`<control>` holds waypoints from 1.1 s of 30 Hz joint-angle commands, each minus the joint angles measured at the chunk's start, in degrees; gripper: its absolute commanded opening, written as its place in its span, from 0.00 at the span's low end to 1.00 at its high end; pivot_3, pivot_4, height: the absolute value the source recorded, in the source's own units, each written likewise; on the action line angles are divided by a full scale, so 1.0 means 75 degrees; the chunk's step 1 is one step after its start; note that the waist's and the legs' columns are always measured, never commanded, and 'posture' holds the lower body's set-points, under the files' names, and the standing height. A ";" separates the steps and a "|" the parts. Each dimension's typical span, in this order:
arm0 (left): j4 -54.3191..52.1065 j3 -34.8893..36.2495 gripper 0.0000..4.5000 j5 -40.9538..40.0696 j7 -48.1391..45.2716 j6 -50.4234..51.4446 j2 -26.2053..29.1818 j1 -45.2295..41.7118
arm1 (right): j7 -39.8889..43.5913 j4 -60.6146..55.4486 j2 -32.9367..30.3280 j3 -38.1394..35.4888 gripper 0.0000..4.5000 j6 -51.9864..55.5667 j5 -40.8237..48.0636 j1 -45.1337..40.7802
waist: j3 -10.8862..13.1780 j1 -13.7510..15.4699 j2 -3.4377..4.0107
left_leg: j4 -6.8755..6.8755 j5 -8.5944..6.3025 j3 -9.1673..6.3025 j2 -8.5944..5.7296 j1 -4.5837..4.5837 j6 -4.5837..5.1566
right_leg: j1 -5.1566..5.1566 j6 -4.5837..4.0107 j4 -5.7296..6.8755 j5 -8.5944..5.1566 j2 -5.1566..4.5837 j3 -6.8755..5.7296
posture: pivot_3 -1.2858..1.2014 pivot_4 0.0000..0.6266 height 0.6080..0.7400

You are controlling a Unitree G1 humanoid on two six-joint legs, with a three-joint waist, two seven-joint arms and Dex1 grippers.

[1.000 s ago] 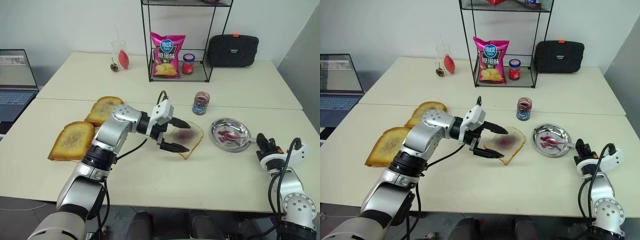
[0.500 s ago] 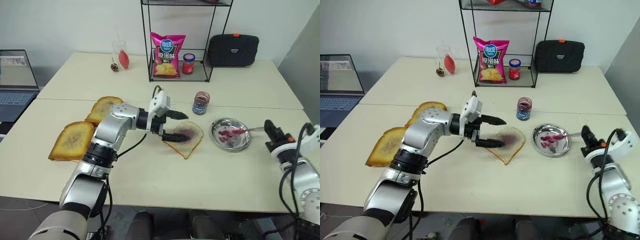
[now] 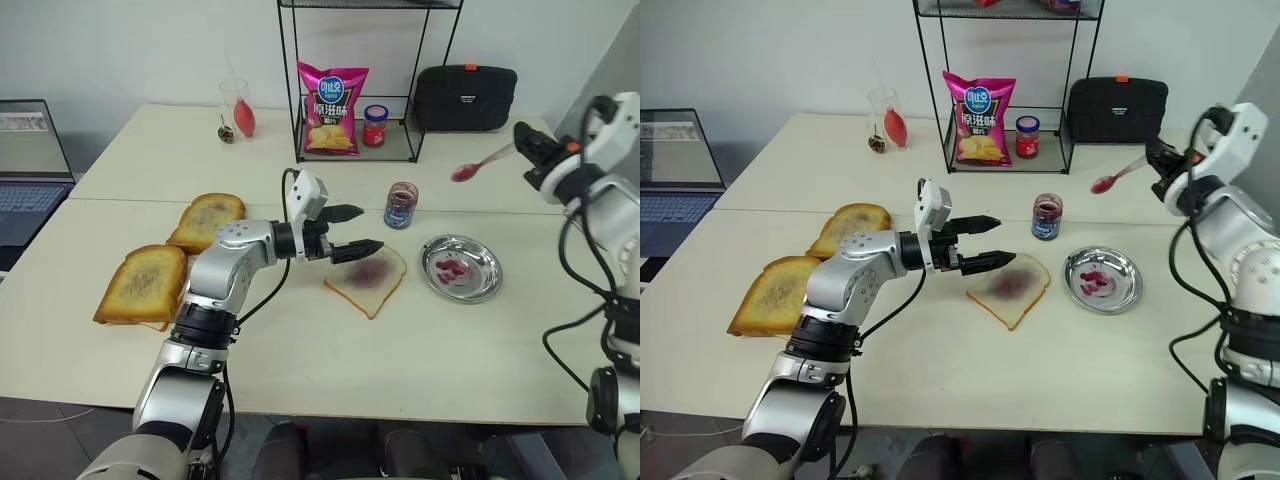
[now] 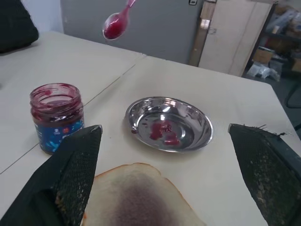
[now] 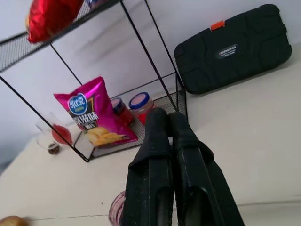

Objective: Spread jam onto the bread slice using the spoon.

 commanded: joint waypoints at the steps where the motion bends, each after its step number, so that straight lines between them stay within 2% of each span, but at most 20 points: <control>1: -0.0247 0.0272 1.00 0.0080 0.0670 -0.0348 -0.0191 0.0067 | 0.1110 0.1168 0.0115 0.0815 0.01 -0.0778 -0.1787 -0.0910 | 0.0000 0.0028 0.0000 | -0.0001 0.0000 -0.0005 0.0001 -0.0006 0.0000 | 0.0000 0.0000 -0.0002 0.0000 0.0000 -0.0006 | 0.52 0.24 1.00; 6: -0.0485 0.0249 1.00 0.0071 0.0876 -0.0356 -0.0155 0.0277 | 0.1769 0.1799 0.0599 0.0904 0.01 -0.0949 -0.2518 -0.1415 | 0.0001 0.0054 0.0001 | -0.0006 -0.0002 0.0004 0.0000 -0.0009 0.0001 | -0.0008 0.0001 -0.0003 0.0000 -0.0004 -0.0003 | 0.52 0.24 1.00; 11: -0.0669 0.0293 1.00 0.0021 0.0989 -0.0300 -0.0015 0.0352 | 0.1967 0.1538 0.0944 0.0605 0.01 -0.0667 -0.2721 -0.1680 | 0.0002 0.0062 0.0003 | -0.0011 -0.0002 0.0002 0.0002 -0.0012 0.0001 | -0.0012 0.0000 -0.0001 0.0000 -0.0005 -0.0007 | 0.52 0.24 1.00; 18: -0.0885 0.0281 1.00 -0.0061 0.1018 -0.0197 0.0126 0.0403 | 0.2042 0.0771 0.1330 0.0587 0.01 -0.0181 -0.2947 -0.1619 | 0.0002 0.0061 0.0003 | -0.0010 -0.0002 -0.0002 0.0001 -0.0010 0.0001 | -0.0012 0.0000 0.0004 0.0000 -0.0005 -0.0010 | 0.52 0.24 1.00; 33: -0.0995 0.0243 1.00 -0.0028 0.0966 -0.0237 0.0322 0.0547 | 0.2937 0.0870 0.1553 0.1183 0.01 -0.0568 -0.4538 -0.1208 | 0.0002 0.0055 0.0003 | -0.0009 -0.0002 -0.0001 0.0001 -0.0010 0.0001 | -0.0012 0.0000 0.0002 0.0000 -0.0004 -0.0010 | 0.52 0.24 1.00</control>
